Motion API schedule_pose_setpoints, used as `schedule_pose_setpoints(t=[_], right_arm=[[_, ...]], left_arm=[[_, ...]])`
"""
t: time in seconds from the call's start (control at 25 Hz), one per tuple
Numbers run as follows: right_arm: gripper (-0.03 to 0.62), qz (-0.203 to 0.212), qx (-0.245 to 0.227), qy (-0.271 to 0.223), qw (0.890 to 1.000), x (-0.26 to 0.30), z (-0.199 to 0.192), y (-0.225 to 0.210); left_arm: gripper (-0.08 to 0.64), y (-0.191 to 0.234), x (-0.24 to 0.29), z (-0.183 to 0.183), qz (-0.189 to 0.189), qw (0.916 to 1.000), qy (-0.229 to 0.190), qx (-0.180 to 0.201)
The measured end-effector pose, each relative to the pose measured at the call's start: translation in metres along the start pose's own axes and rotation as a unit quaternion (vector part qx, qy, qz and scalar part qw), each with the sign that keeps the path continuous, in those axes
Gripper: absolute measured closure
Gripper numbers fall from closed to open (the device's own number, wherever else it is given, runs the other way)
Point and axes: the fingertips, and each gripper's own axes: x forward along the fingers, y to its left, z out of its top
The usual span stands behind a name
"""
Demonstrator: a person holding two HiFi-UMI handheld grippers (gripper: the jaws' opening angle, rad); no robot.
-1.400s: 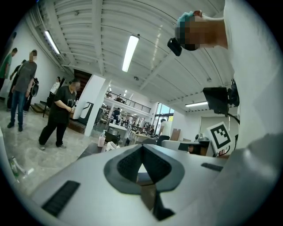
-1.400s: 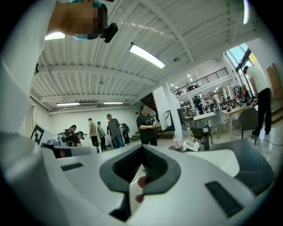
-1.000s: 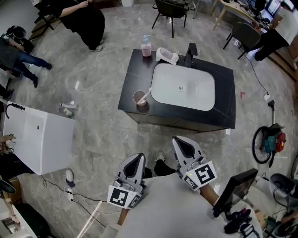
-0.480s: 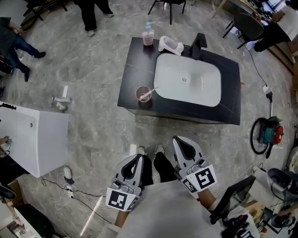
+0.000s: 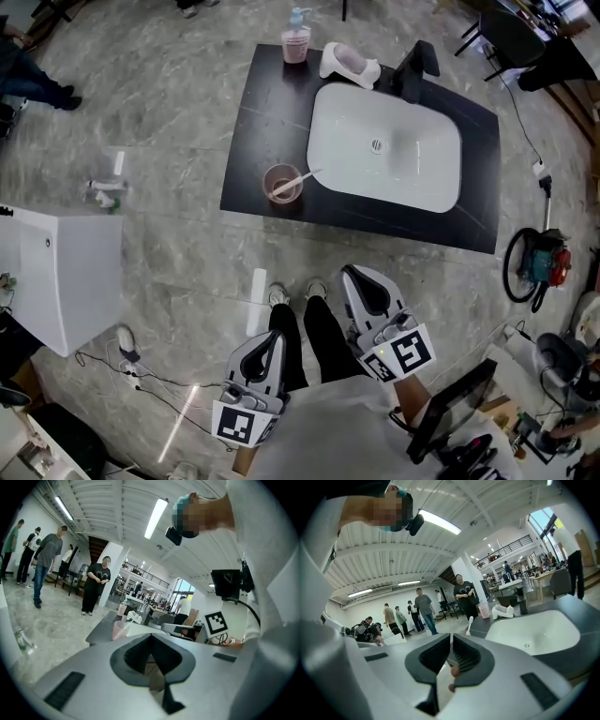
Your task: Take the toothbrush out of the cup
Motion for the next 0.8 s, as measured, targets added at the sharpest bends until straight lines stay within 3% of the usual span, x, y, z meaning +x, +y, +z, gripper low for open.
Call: schedule_pose_setpoints(t=[0.12,0.24,0.4,0.8], right_arm=[[0.54,-0.001,-0.001,0.004,1.0,0.025,-0.002,-0.013],[0.499,0.005,0.007,0.002,1.0,0.044,0.0,-0.024],[0.497,0.008,0.018,-0.007,1.0,0.063,-0.001,-0.036],[0.498,0.021,0.033,-0.022,0.999,0.112,0.0,-0.051]], left_arm=[[0.557,0.001,0.002,-0.004,0.012,0.9994,0.018,-0.027],[0.557,0.006,0.002,-0.007,0.017,0.9995,0.017,-0.02],[0.557,0.013,0.003,-0.008,0.021,0.9997,0.009,-0.007],[0.557,0.011,0.011,-0.027,0.028,0.999,0.017,-0.031]])
